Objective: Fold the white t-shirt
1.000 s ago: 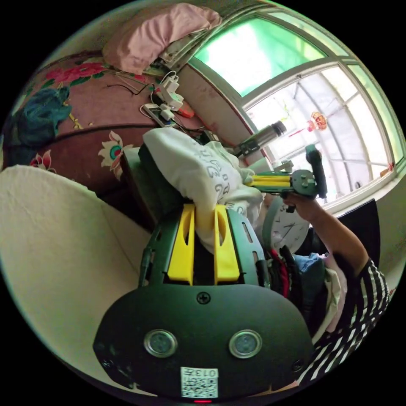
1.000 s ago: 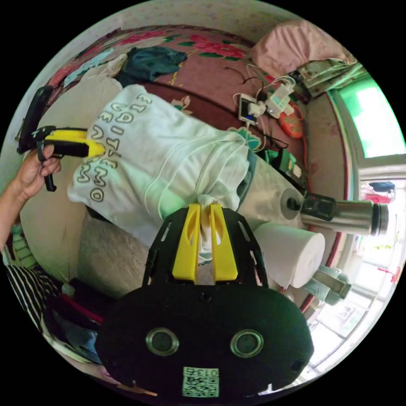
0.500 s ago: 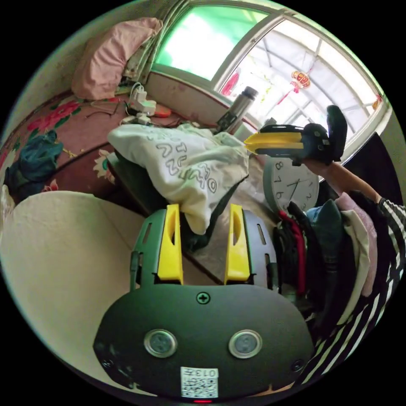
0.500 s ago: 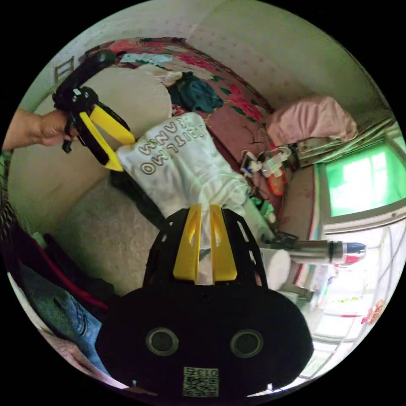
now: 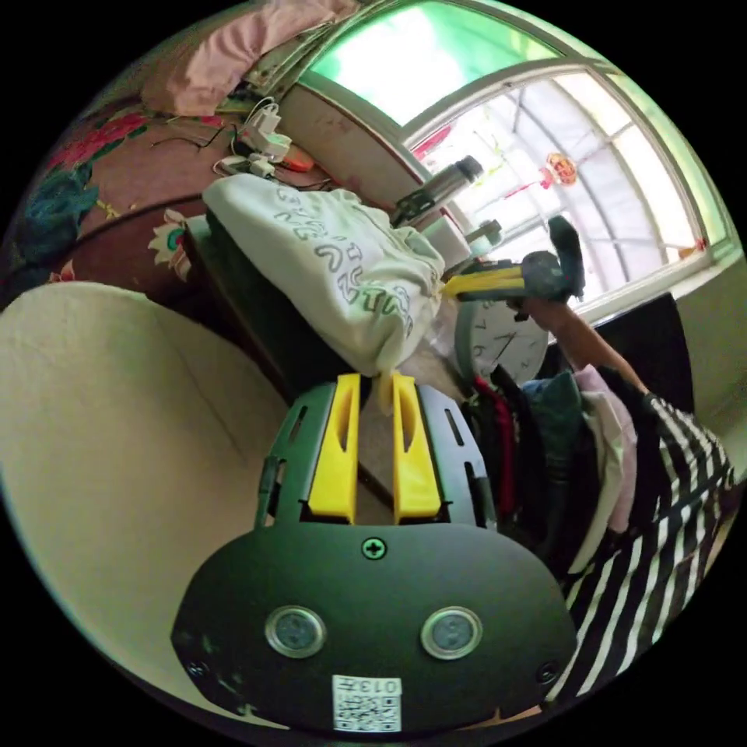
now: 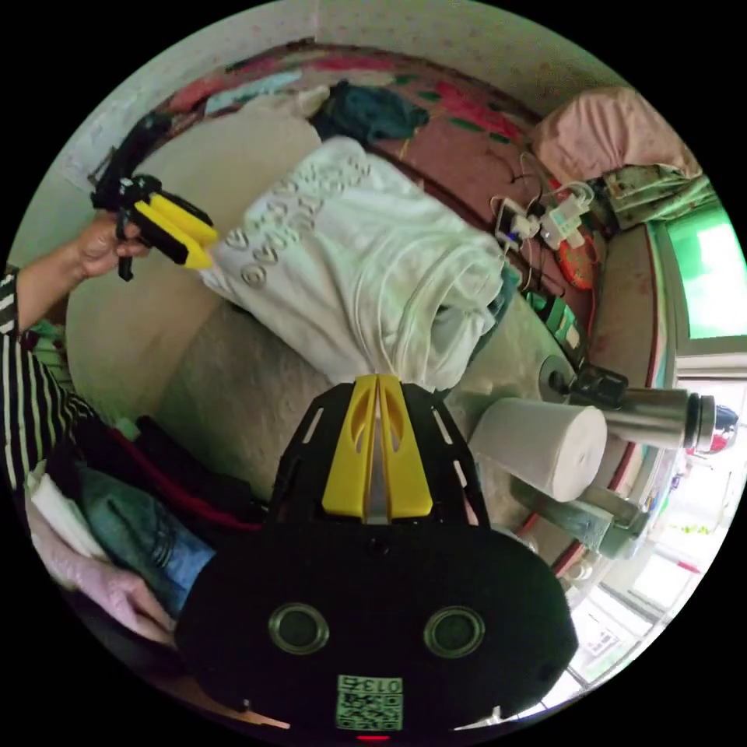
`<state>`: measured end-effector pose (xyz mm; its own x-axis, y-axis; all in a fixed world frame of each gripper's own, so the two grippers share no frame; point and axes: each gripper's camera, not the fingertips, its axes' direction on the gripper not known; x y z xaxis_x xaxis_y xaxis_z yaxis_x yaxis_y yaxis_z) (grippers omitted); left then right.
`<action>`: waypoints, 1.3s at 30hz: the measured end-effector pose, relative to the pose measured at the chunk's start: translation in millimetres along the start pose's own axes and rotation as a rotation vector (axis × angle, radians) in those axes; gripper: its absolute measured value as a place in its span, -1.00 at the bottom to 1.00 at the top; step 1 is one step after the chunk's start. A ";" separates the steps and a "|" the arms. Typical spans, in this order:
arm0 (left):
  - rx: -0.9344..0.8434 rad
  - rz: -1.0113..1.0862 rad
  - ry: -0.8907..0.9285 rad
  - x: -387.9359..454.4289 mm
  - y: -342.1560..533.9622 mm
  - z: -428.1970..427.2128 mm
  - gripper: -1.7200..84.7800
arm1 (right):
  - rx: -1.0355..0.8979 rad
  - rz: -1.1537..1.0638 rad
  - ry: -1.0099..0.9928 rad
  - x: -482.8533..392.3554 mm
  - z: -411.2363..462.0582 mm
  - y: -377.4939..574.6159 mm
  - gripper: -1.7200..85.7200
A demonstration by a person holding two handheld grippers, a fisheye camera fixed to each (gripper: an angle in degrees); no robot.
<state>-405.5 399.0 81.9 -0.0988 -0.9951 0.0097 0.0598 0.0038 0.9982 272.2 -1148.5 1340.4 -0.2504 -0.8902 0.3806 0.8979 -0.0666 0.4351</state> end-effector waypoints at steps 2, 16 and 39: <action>0.033 0.090 -0.127 20.2 8.0 -9.8 -0.81 | 0.126 0.015 0.006 7.5 -26.9 8.8 -0.96; -0.163 0.394 -0.759 85.1 -83.2 150.1 -0.97 | 0.139 0.033 0.032 17.6 38.0 11.5 -0.96; -0.179 0.355 -0.722 186.5 -36.6 193.3 -0.97 | 0.181 0.035 0.239 -62.4 -49.6 187.2 -0.96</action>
<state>-618.1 232.5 58.6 -0.6549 -0.6284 0.4198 0.3595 0.2297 0.9045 473.9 -1127.8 1357.6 -0.1088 -0.9728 0.2044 0.8200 0.0284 0.5716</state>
